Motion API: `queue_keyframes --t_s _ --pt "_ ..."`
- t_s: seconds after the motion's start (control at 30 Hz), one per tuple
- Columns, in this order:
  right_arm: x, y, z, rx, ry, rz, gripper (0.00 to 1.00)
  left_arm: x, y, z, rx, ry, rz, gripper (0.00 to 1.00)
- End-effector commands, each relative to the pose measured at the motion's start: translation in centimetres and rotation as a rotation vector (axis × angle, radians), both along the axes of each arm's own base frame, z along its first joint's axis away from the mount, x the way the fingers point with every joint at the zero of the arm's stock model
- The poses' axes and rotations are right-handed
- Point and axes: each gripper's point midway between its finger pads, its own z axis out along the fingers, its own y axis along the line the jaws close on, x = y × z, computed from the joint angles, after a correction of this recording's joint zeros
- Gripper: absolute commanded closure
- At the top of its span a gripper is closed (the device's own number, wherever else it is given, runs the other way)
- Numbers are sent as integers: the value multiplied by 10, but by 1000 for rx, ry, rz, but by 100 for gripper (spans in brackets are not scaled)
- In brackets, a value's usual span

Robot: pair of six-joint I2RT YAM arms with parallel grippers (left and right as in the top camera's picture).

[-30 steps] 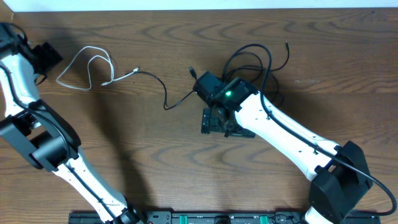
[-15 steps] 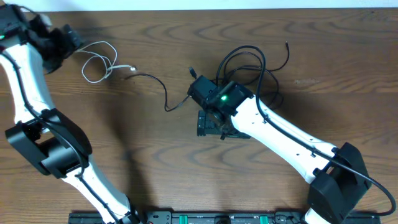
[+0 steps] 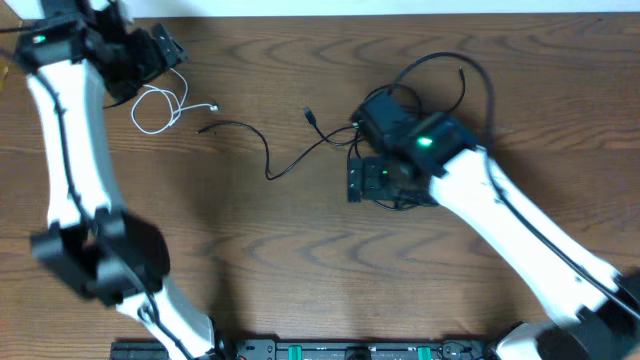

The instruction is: Untangle cables

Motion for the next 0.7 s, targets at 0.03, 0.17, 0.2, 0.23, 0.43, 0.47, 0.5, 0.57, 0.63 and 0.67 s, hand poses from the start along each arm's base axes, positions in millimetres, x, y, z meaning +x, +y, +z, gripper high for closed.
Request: queue_keyframes --t_s 0.03,0.17,0.2,0.23,0.43,0.47,0.5,0.57,0.63,0.67 --pt "-8 -7 40 75 -102 28 1 -62 -16 72 8 -70 41 5" --pt "-19 -7 50 105 -104 45 1 -111 -34 75 -19 31 31 5" --pt "-23 -6 50 107 -92 52 1 -120 -37 74 -26 58 31 5" --pt "-26 -5 49 108 -80 58 1 -130 -40 70 -36 96 31 5" --pt "-35 -6 46 100 -44 70 1 -155 -43 50 -54 250 42 5" --pt "-35 -6 46 100 -44 70 1 -154 -43 47 -56 256 42 5" --pt "-35 -6 46 100 -44 70 1 -153 -42 46 -56 257 43 5" --pt "-35 -6 46 100 -44 70 1 -147 -41 42 -53 248 43 5" --pt "-35 -6 46 99 -45 70 1 -139 -35 37 -33 238 58 5" --pt "-34 -6 46 96 -47 69 1 -133 -27 32 -11 237 90 5"
